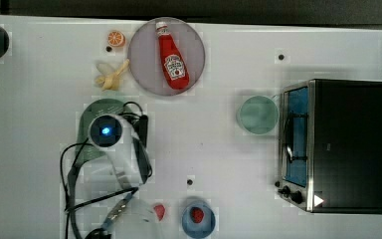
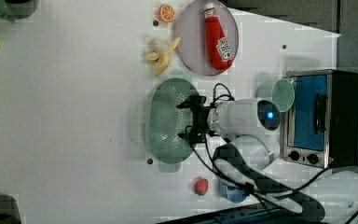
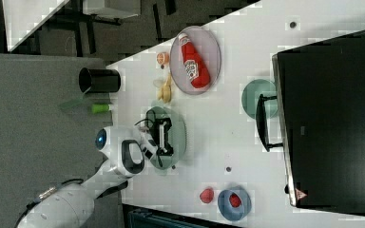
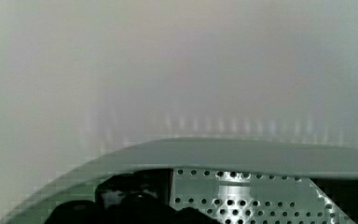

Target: Drag strainer left to right.

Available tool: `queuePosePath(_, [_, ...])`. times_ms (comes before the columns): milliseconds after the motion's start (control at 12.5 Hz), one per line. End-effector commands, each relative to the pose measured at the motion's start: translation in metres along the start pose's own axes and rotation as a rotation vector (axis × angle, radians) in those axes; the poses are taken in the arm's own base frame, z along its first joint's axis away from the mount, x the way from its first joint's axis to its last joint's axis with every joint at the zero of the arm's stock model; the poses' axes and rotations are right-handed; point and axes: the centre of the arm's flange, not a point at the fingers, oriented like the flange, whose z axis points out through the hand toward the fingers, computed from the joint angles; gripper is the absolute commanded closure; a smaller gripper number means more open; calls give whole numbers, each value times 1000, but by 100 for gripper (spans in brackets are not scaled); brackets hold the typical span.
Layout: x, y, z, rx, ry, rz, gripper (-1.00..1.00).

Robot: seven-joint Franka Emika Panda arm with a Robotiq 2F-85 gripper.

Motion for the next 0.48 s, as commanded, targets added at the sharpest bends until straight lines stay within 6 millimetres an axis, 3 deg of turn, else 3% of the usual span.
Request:
queuePosePath(80, [43, -15, -19, 23, 7, -62, -100])
queuePosePath(480, [104, -18, -25, 21, 27, -133, -100])
